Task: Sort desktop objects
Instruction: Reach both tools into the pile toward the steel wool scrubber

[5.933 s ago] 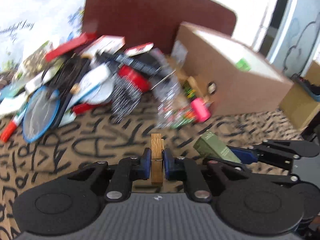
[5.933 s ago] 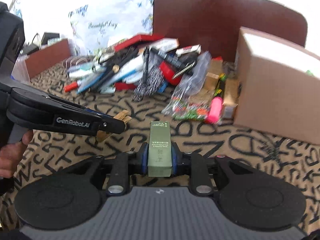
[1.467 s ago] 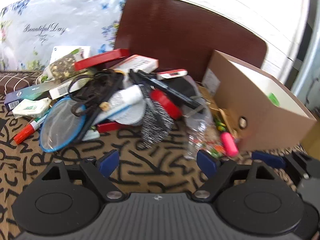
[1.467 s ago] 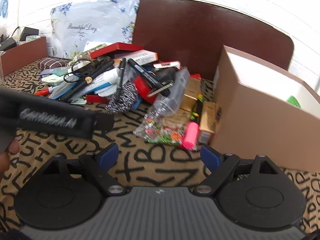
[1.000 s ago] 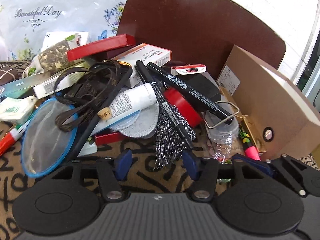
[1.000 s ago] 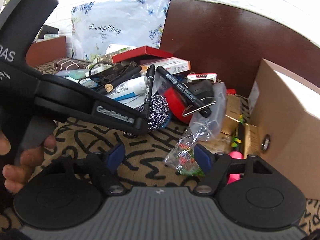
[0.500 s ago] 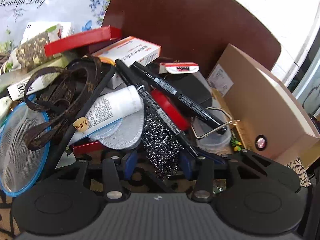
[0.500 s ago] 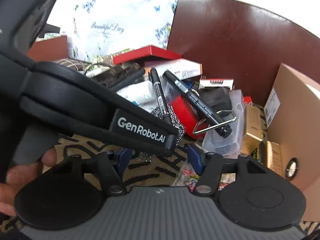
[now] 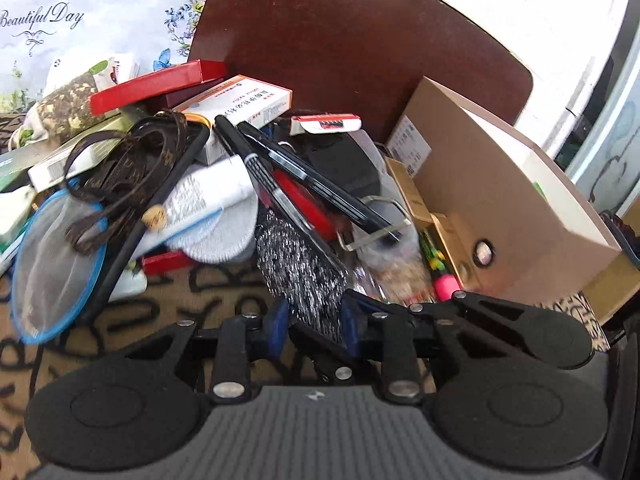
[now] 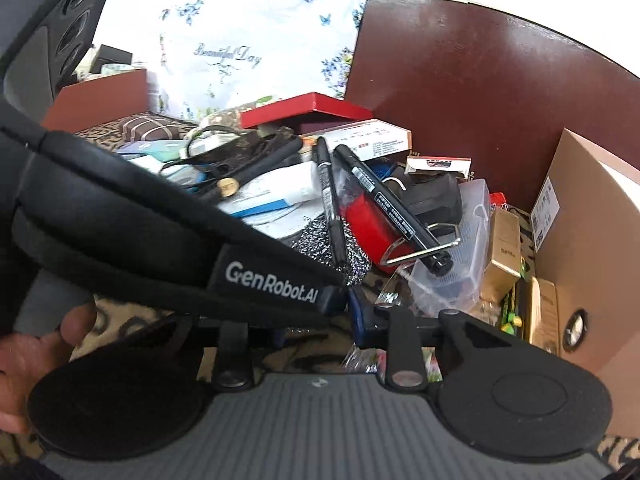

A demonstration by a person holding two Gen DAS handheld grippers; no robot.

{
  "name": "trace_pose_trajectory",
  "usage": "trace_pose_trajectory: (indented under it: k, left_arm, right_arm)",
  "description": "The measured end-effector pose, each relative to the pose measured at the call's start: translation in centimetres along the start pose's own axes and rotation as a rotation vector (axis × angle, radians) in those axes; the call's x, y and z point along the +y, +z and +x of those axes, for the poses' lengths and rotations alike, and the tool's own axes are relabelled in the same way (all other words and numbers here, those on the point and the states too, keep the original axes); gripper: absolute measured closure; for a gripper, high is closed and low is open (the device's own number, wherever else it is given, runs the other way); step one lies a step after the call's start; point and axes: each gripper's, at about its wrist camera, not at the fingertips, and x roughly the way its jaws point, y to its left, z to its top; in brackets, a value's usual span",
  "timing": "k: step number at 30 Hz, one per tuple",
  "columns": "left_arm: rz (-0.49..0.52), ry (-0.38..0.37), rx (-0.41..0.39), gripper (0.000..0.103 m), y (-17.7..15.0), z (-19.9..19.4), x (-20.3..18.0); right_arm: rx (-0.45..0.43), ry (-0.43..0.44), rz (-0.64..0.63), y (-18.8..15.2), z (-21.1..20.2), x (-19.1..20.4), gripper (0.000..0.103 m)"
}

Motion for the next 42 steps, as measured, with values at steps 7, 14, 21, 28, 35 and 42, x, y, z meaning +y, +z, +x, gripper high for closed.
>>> trace_pose_trajectory:
  k: [7, 14, 21, 28, 35, 42]
  left_arm:
    - [0.038, -0.027, 0.013, 0.079, -3.1, -3.2, -1.8]
    - [0.005, 0.018, -0.055, 0.045, -3.5, -4.4, -1.6]
    - [-0.102, 0.035, -0.080, 0.044, -0.6, -2.8, 0.8]
    - [-0.119, 0.018, -0.063, 0.044, 1.1, 0.0, 1.2]
    - [-0.134, 0.022, -0.023, 0.049, 2.1, 2.7, 2.1]
    - [-0.086, 0.009, -0.012, 0.069, 1.9, 2.4, 1.6]
  right_arm:
    - [0.016, 0.033, -0.015, -1.7, -4.5, 1.6, 0.074]
    - [0.030, 0.032, 0.071, -2.2, -5.6, 1.3, 0.051]
    - [0.003, 0.003, 0.058, -1.2, -4.2, 1.1, 0.051]
    - [0.033, -0.014, 0.049, -0.4, -0.4, 0.6, 0.061]
    - [0.034, -0.038, 0.089, 0.2, 2.3, -0.5, 0.061]
    - [0.041, -0.003, 0.092, 0.0, 2.5, -0.5, 0.082]
